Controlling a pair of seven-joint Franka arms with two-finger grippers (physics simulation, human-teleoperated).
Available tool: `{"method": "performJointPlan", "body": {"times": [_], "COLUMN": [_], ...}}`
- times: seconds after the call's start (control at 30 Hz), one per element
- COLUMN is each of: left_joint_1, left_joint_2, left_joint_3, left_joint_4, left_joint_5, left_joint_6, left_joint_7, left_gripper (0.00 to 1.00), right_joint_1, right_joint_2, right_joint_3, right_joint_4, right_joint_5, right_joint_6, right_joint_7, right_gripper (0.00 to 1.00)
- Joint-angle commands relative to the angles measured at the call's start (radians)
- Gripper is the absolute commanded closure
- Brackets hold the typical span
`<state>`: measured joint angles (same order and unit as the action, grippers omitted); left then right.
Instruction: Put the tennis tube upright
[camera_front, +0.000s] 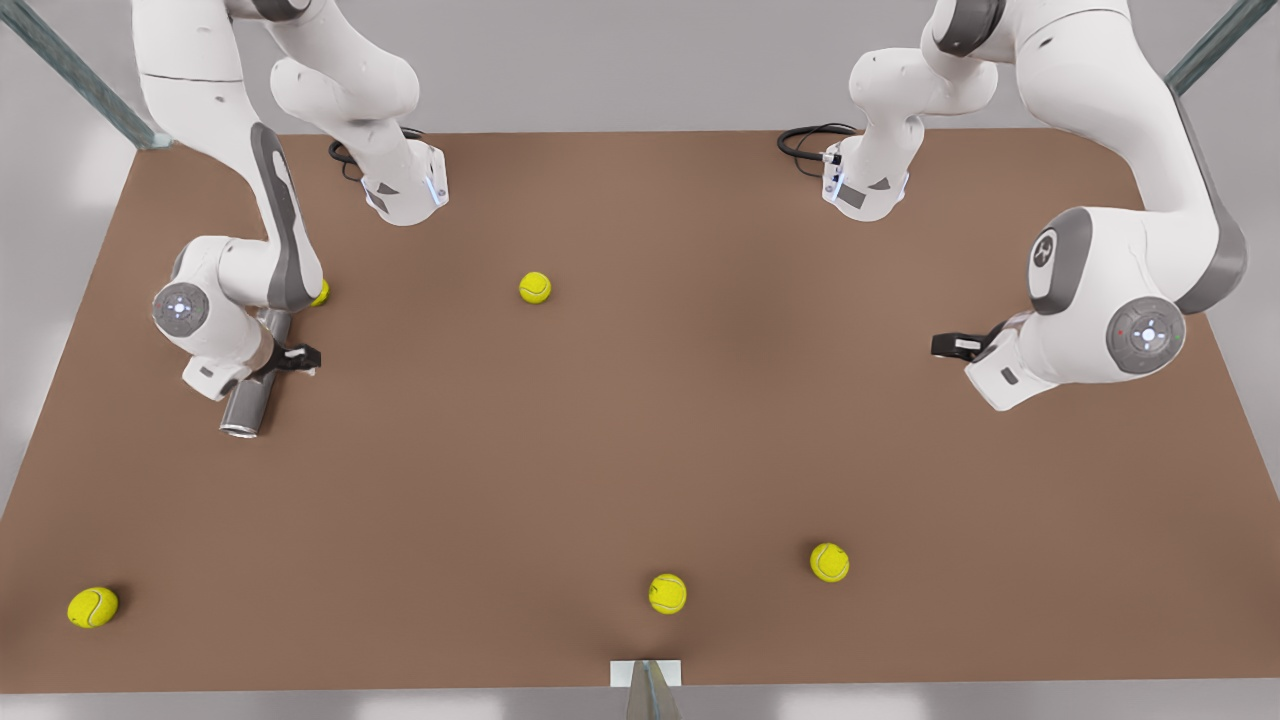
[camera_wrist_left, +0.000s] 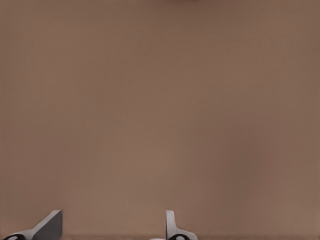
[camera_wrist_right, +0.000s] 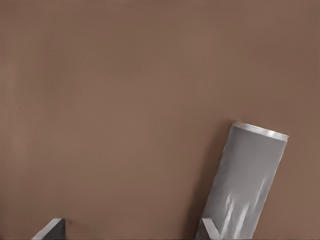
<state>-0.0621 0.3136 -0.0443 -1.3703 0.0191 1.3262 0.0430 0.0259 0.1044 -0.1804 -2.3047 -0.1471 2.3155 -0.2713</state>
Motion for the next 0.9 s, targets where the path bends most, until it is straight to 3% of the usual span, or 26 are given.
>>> {"method": "performJointPlan", "body": {"times": [0.0, 0.87], "left_joint_1": [-0.004, -0.004], "left_joint_2": [0.001, 0.027], "left_joint_3": [0.0, 0.001], "left_joint_4": [0.0, -0.015], "left_joint_5": [0.001, 0.001], "left_joint_6": [-0.01, -0.016], "left_joint_7": [-0.04, -0.048], "left_gripper": [0.0, 0.0], "right_joint_1": [-0.118, -0.327], "right_joint_2": [0.0, 0.121], "right_joint_3": [-0.002, -0.007], "right_joint_4": [-0.001, -0.2], "right_joint_5": [0.001, 0.001], "right_joint_6": [0.027, 0.424], "right_joint_7": [-0.049, -0.178], "right_gripper": [0.0, 0.0]}}
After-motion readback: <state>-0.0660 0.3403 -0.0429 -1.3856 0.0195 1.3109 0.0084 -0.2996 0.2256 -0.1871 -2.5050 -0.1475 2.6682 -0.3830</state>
